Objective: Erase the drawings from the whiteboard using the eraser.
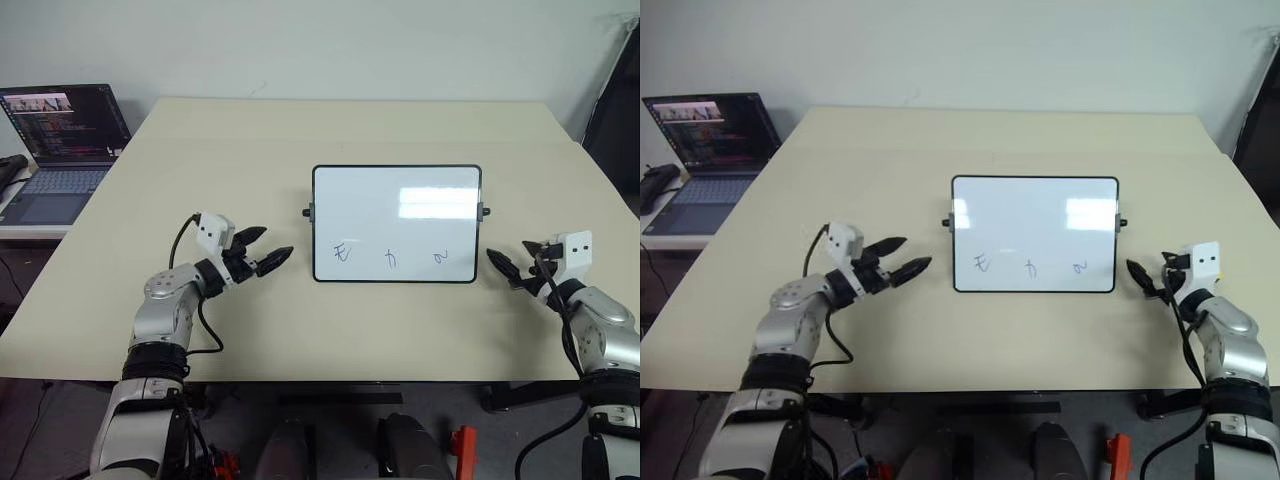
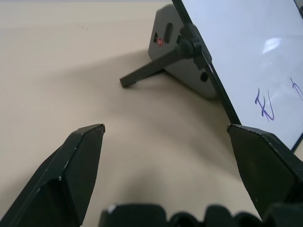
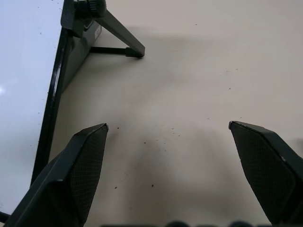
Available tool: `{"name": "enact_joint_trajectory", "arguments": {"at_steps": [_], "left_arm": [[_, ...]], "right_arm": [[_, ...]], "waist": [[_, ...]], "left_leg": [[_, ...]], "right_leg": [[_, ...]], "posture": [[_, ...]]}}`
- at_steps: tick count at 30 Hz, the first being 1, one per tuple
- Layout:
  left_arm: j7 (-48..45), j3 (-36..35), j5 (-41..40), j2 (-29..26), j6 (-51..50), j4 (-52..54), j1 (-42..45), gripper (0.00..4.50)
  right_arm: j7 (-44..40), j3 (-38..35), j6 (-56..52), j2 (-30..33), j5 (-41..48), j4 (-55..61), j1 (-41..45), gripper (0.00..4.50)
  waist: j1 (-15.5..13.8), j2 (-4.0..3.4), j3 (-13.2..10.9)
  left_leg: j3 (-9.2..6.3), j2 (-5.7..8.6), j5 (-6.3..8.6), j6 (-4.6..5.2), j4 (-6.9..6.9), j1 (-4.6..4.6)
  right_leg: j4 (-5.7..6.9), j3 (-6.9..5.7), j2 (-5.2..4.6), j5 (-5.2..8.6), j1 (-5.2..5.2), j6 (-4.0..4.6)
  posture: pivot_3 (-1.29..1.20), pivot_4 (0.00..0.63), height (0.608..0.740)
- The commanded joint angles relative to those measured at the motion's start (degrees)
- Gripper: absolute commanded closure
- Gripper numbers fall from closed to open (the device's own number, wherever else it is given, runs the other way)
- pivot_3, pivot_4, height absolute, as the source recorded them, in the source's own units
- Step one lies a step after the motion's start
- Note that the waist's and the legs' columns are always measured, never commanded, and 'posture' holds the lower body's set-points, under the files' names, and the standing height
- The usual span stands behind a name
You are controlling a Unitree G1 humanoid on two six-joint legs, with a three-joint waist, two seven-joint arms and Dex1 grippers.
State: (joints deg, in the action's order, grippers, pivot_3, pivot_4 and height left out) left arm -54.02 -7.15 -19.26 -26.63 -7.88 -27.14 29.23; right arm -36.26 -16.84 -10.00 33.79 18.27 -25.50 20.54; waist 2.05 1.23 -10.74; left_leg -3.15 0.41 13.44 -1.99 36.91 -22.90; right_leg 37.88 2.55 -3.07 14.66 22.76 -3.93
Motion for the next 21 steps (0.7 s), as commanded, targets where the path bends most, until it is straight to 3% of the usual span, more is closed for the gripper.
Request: {"name": "enact_joint_trajectory", "arguments": {"at_steps": [1, 4, 7, 12, 21], "left_arm": [[-1.2, -0.7, -1.3, -1.0, -0.4, 2.9, 0.7, 0.00], [-1.1, -1.6, -2.0, -1.1, -1.0, 3.8, 0.6, 0.00], [-4.6, -2.6, -5.1, -4.7, -5.2, 9.3, -1.1, 0.00], [-8.9, -2.0, -10.9, -11.6, -15.1, 25.2, -5.4, 0.00], [-6.2, 8.1, -14.5, -6.7, -23.7, 40.6, -0.8, 0.00]], "right_arm": [[0.1, -1.6, 1.0, 2.1, -0.2, -0.4, 1.2, 0.02], [-0.2, -2.7, 1.0, 3.2, 0.5, -0.8, 1.1, 0.02], [-2.0, -3.0, -0.2, 5.2, 1.0, 0.1, 0.5, 0.02], [-5.5, -3.9, -3.6, 10.0, 2.0, 4.1, -0.4, 0.02], [-9.0, -1.1, -4.7, 19.3, -2.9, -12.5, 7.1, 0.02]], "waist": [[0.0, 0.00, 0.0], [0.0, 0.00, 0.0], [0.1, 0.01, 0.0], [0.5, -0.04, 0.0], [-0.3, -0.03, 0.0]], "left_leg": [[0.00, 0.00, 0.00, 0.00, 0.00, 0.00], [0.01, 0.00, 0.00, 0.00, 0.00, 0.01], [0.01, -0.01, 0.00, 0.00, -0.01, -0.02], [0.04, -0.03, 0.01, 0.00, -0.07, -0.01], [0.00, 0.00, 0.01, 0.00, 0.05, 0.20]], "right_leg": [[0.00, 0.00, 0.00, 0.00, -0.01, 0.00], [0.00, 0.00, 0.00, 0.00, 0.00, 0.00], [0.00, 0.01, 0.00, 0.00, 0.02, 0.00], [-0.03, 0.04, 0.00, 0.02, 0.03, 0.01], [-0.33, -0.04, 0.00, 0.03, -0.43, -0.02]], "posture": [[0.00, 0.150, 0.740], [0.00, 0.150, 0.740], [0.00, 0.150, 0.740], [0.00, 0.150, 0.740], [0.00, 0.150, 0.740]]}}
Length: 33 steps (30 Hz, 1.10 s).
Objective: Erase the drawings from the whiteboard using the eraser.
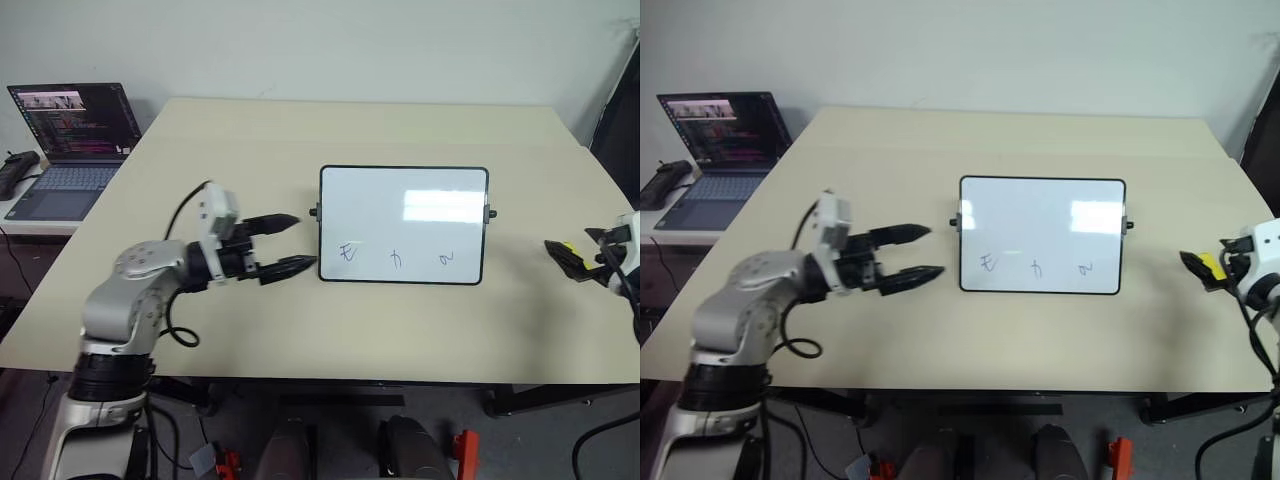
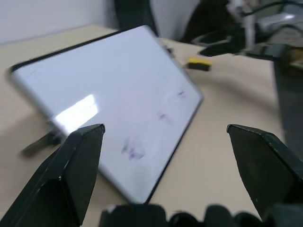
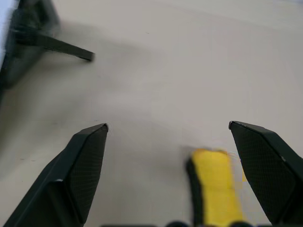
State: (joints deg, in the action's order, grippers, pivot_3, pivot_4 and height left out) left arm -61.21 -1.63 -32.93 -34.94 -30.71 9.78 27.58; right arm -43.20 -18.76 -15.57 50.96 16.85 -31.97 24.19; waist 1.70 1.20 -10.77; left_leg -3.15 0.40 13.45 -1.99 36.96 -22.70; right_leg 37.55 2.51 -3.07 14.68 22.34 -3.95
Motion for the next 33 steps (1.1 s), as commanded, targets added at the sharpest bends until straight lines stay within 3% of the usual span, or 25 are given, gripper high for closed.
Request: {"name": "enact_joint_trajectory", "arguments": {"at_steps": [1, 12, 28, 31, 33], "left_arm": [[1.3, 3.4, -1.0, 2.5, -1.2, 4.6, 0.3, 0.00], [3.1, 4.4, -1.8, 4.7, -1.2, 6.9, -2.1, 0.00], [3.5, 4.0, -2.6, 2.0, -2.6, 9.5, -4.1, 0.00], [3.6, 4.1, -2.5, 1.8, -2.9, 9.5, -3.8, 0.00], [3.6, 4.1, -2.2, 1.6, -2.8, 9.3, -3.7, 0.00]], "right_arm": [[-2.2, 1.4, 1.6, 2.3, -2.2, -9.7, 5.3, 0.02], [-5.7, 7.9, 9.8, 3.7, -10.7, -33.1, 20.5, 0.02], [-5.1, 9.1, 11.2, 1.7, -13.7, -39.5, 23.6, 0.02], [-4.8, 9.4, 11.0, 1.6, -14.0, -39.8, 23.8, 0.64], [-4.6, 9.6, 11.1, 1.5, -14.2, -40.0, 23.9, 1.35]], "waist": [[0.3, 0.00, 0.0], [1.6, -0.08, 0.0], [1.4, -0.09, 0.0], [1.5, -0.09, 0.0], [1.5, -0.09, 0.0]], "left_leg": [[0.02, 0.00, 0.00, 0.00, -0.01, 0.04], [0.08, -0.03, 0.01, 0.01, -0.11, 0.05], [0.06, -0.02, 0.01, 0.01, -0.13, -0.04], [0.07, -0.02, 0.01, 0.01, -0.13, -0.04], [0.07, -0.02, 0.01, 0.01, -0.13, -0.04]], "right_leg": [[-0.03, 0.01, 0.00, 0.00, -0.05, 0.00], [-0.23, 0.08, 0.04, -0.01, -0.06, 0.00], [-0.45, 0.06, 0.02, -0.03, -0.06, -0.04], [-0.44, 0.06, 0.02, -0.03, -0.06, -0.04], [-0.44, 0.06, 0.02, -0.03, -0.06, -0.04]], "posture": [[0.00, 0.150, 0.740], [0.00, 0.150, 0.740], [0.00, 0.150, 0.740], [0.00, 0.150, 0.740], [0.00, 0.150, 0.740]]}}
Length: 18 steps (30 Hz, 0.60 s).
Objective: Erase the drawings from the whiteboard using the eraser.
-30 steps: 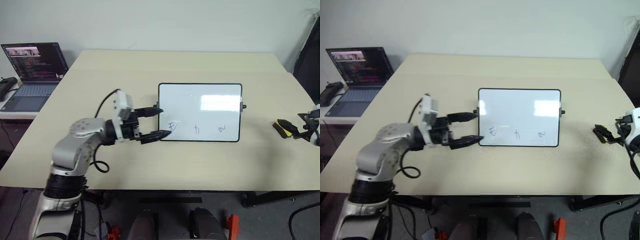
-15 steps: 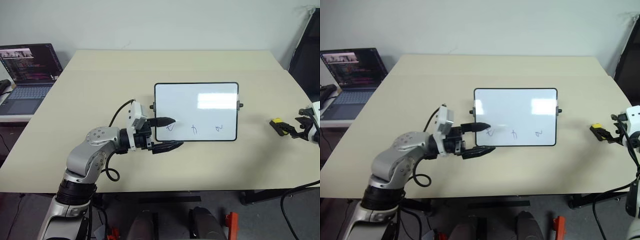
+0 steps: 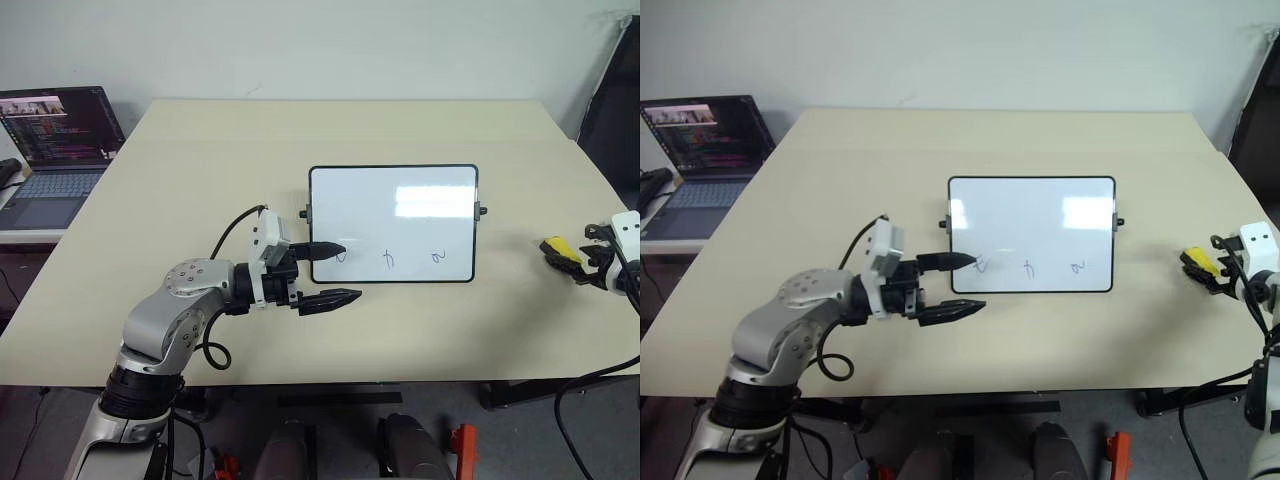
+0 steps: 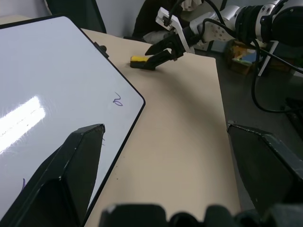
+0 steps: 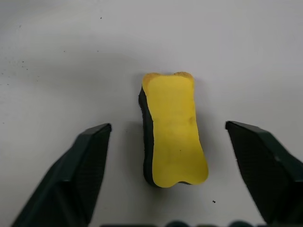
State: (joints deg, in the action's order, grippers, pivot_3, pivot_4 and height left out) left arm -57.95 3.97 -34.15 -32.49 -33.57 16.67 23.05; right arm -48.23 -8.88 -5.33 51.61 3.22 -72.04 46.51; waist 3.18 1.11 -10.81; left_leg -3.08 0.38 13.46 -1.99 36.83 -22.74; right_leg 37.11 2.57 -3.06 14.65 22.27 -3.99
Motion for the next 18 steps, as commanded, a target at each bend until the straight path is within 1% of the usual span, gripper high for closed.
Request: {"name": "enact_joint_trajectory", "arguments": {"at_steps": [1, 6, 9, 10, 18], "left_arm": [[0.3, -1.6, -0.9, -1.0, 0.0, 2.4, 0.8, 0.00], [0.5, -1.8, -1.1, -1.4, -0.1, 2.3, 1.2, 0.00], [0.6, -1.9, -1.1, -1.6, 0.0, 2.0, 1.4, 0.00], [0.6, -1.9, -1.0, -1.5, 0.1, 1.9, 1.6, 0.00], [0.8, -1.7, -0.9, -1.3, 0.5, 0.9, 2.4, 0.00]], "right_arm": [[0.4, -0.3, 0.8, 0.8, -0.6, 0.0, 1.6, 1.73], [0.4, -0.4, 0.1, 0.6, -0.7, -0.2, 1.8, 3.56], [0.3, -0.3, -0.1, 0.5, -0.8, -0.2, 1.8, 4.33], [0.3, -0.3, -0.1, 0.4, -0.8, -0.2, 1.8, 4.44], [-0.9, -0.5, 0.2, 0.2, -0.3, 0.9, 0.7, 4.44]], "waist": [[0.0, 0.00, 0.0], [0.0, 0.00, 0.0], [0.0, 0.00, 0.0], [0.0, 0.00, 0.0], [0.1, 0.00, 0.0]], "left_leg": [[0.00, 0.00, 0.00, 0.00, 0.00, 0.00], [0.00, 0.00, 0.00, 0.00, 0.00, 0.00], [0.00, 0.00, 0.00, 0.00, 0.01, 0.01], [0.00, 0.00, 0.00, 0.00, 0.01, 0.00], [0.00, 0.00, 0.00, 0.00, 0.01, 0.01]], "right_leg": [[0.00, 0.00, 0.00, 0.00, 0.00, 0.00], [0.00, 0.00, 0.00, 0.00, 0.00, 0.00], [0.00, 0.00, 0.00, 0.00, -0.02, 0.00], [0.00, 0.00, 0.00, 0.00, -0.02, 0.00], [0.00, 0.00, 0.00, 0.00, -0.02, 0.00]], "posture": [[0.00, 0.150, 0.740], [0.00, 0.150, 0.740], [0.00, 0.150, 0.740], [0.00, 0.150, 0.740], [0.00, 0.150, 0.740]]}}
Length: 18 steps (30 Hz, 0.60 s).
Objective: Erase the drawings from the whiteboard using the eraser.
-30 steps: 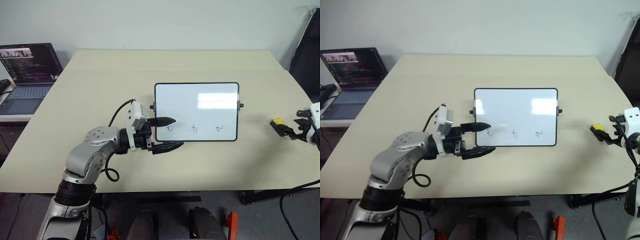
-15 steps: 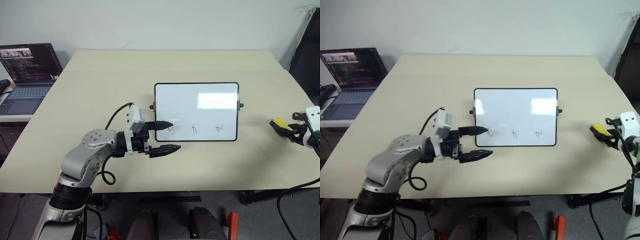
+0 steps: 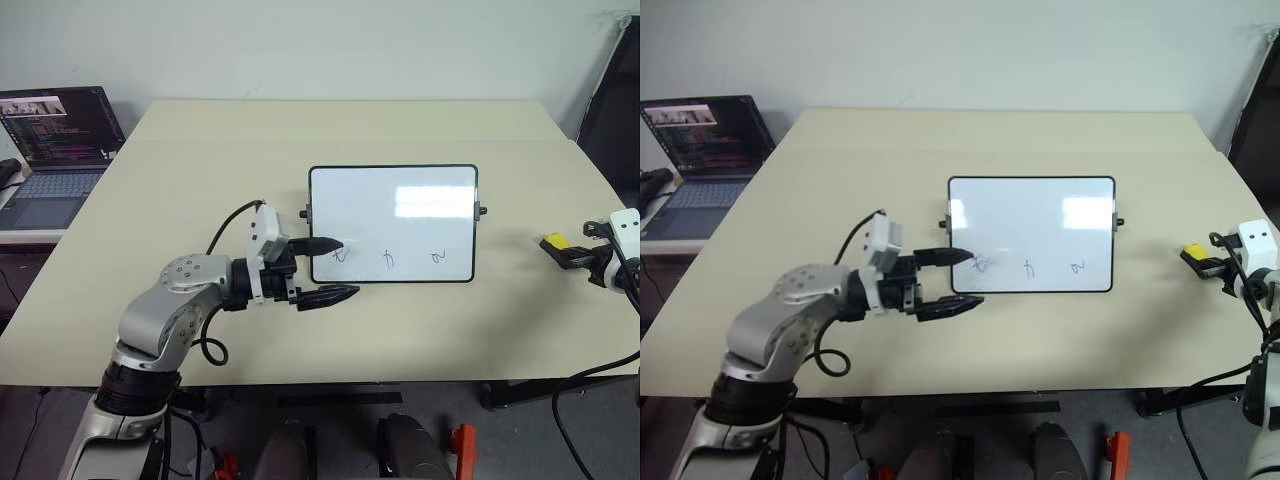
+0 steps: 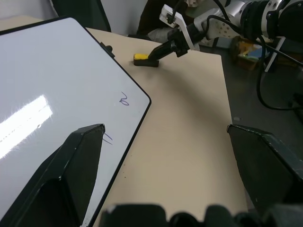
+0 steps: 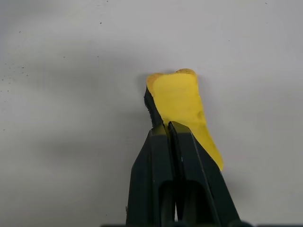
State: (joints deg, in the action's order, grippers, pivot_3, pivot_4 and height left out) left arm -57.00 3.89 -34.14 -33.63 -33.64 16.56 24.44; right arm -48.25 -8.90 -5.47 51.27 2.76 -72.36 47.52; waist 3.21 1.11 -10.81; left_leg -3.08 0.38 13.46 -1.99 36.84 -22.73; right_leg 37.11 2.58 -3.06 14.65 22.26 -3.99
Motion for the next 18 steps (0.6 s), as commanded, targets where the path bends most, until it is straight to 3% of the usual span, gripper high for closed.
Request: {"name": "enact_joint_trajectory", "arguments": {"at_steps": [1, 2, 5, 15, 18], "left_arm": [[-0.1, -1.5, -0.8, -0.1, 0.6, 0.9, 1.1, 0.00], [-0.1, -1.4, -0.8, -0.1, 0.7, 0.9, 1.1, 0.00], [-0.2, -1.5, -0.7, -0.1, 0.8, 0.5, 1.1, 0.00], [-0.4, -1.5, -0.6, -0.2, 1.2, -0.3, 1.5, 0.00], [-0.3, -2.0, -0.6, -0.7, 1.0, 0.1, 1.3, 0.00]], "right_arm": [[-1.3, -0.6, 0.5, 0.7, 0.3, 1.4, -0.3, 4.44], [-2.0, -1.0, 0.4, 0.9, 0.8, 1.6, -0.4, 4.44], [-1.3, -3.1, 0.1, 2.3, 2.4, 1.7, 0.3, 3.89], [4.8, -4.9, -1.0, 2.4, 2.4, 0.0, 2.1, 0.41], [3.5, -3.8, -2.5, 1.4, 1.8, -0.6, 2.3, 0.41]], "waist": [[0.0, 0.00, 0.0], [0.0, 0.00, 0.0], [0.0, 0.00, 0.0], [0.0, 0.00, 0.0], [0.0, 0.00, 0.0]], "left_leg": [[0.00, 0.00, 0.00, 0.00, 0.00, 0.00], [0.00, 0.00, 0.00, 0.00, 0.00, 0.00], [0.00, 0.00, 0.00, 0.00, 0.00, 0.00], [0.01, 0.00, 0.00, 0.00, 0.00, -0.01], [0.02, 0.00, 0.00, 0.00, 0.00, -0.01]], "right_leg": [[0.00, 0.00, 0.00, 0.00, 0.00, 0.00], [0.00, 0.00, 0.00, 0.00, 0.00, 0.00], [0.00, 0.00, 0.00, 0.00, 0.00, 0.00], [0.00, 0.00, 0.00, 0.00, 0.00, 0.00], [-0.01, 0.01, 0.00, 0.00, 0.00, 0.00]], "posture": [[0.00, 0.150, 0.740], [0.00, 0.150, 0.740], [0.00, 0.150, 0.740], [0.00, 0.150, 0.740], [0.00, 0.150, 0.740]]}}
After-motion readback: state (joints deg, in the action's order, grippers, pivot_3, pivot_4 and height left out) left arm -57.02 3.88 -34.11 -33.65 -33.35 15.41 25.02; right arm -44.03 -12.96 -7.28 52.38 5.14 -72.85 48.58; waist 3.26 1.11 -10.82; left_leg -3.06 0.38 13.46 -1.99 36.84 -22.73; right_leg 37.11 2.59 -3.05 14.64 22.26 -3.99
